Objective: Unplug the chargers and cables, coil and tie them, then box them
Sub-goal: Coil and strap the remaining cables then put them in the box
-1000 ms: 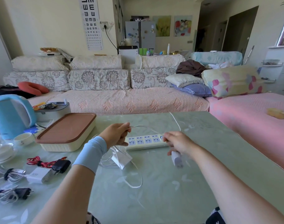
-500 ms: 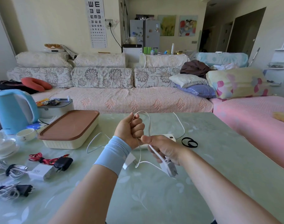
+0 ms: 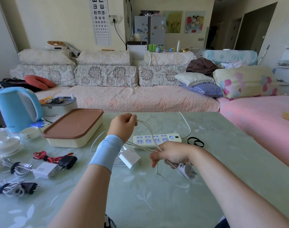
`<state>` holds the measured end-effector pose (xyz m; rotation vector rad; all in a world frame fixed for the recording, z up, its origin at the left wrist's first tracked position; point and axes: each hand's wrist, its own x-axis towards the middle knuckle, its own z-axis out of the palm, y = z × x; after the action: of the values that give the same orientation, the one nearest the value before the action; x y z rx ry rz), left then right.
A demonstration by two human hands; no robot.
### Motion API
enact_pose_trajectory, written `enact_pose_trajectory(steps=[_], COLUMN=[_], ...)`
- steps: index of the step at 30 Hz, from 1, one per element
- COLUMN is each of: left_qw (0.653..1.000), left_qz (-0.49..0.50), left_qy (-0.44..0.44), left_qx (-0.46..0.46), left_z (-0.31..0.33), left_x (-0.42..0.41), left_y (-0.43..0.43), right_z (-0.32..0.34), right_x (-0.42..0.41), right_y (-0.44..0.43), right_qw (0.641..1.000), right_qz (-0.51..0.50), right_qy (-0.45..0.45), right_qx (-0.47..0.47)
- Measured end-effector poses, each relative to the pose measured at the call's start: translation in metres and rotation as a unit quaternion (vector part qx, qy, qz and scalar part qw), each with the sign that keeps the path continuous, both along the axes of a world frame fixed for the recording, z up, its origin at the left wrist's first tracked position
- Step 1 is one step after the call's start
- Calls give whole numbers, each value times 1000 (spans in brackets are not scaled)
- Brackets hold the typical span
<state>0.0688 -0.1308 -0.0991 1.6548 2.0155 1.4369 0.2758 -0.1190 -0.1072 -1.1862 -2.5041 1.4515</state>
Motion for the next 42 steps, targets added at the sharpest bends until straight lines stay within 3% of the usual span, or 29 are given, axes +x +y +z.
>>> enact_pose_trajectory(steps=[2, 3, 5, 7, 8, 11, 12, 14, 18, 22, 25, 31, 33, 35, 36, 38, 40, 42], left_qw=[999, 999, 974, 897, 863, 844, 838, 827, 745, 751, 776, 766, 789, 843, 886, 968, 987, 981], left_qz=[18, 24, 25, -24, -56, -159, -201, -243, -200, -95, -43, -46, -12, 37, 69, 136, 127, 5], left_qy=[17, -20, -205, -434, -501, -476, -459, -471, -632, -653, -628, -641, -614, -534, -454, -179, 89, 195], left_qx=[22, 45, 88, 77, 30, -189, -216, -188, -76, -16, 34, 3, -14, -45, -69, -113, -43, 12], left_z=[-1, -1, -5, -8, -11, -17, -18, -13, -3, -3, -1, -12, -15, -14, -16, -20, -16, -6], left_x=[-1, -1, -4, -4, -5, 5, 12, 28, 35, 15, 3, -9, -8, -7, -8, -9, -3, 8], left_y=[2, 4, 12, 15, 16, 11, 9, 9, 14, 13, 9, 7, 10, 12, 12, 10, 3, 0], right_z=[-4, -7, -12, -13, -14, -15, -16, -18, -18, -15, -14, -17, -20, -21, -22, -22, -22, -23], right_x=[-2, -2, -1, -1, 0, -2, -3, -5, -9, -12, -11, -3, 0, 1, 1, 1, 2, 1], right_y=[2, 5, 10, 15, 17, 21, 22, 22, 22, 15, 9, 15, 16, 17, 18, 19, 21, 22], right_qw=[999, 999, 997, 989, 981, 959, 959, 965, 977, 998, 999, 998, 998, 999, 999, 997, 993, 991], right_qz=[12, 8, -24, -70, -96, -149, -152, -146, -122, -39, -5, 15, 15, 18, 19, 12, 18, 33], right_qy=[13, 21, 53, 118, 155, 217, 214, 193, 163, 56, -19, -44, -41, -27, -17, 7, 23, 36], right_qx=[-34, -45, -49, -58, -71, -105, -106, -98, -60, -16, -31, -53, -47, -40, -43, -80, -116, -122])
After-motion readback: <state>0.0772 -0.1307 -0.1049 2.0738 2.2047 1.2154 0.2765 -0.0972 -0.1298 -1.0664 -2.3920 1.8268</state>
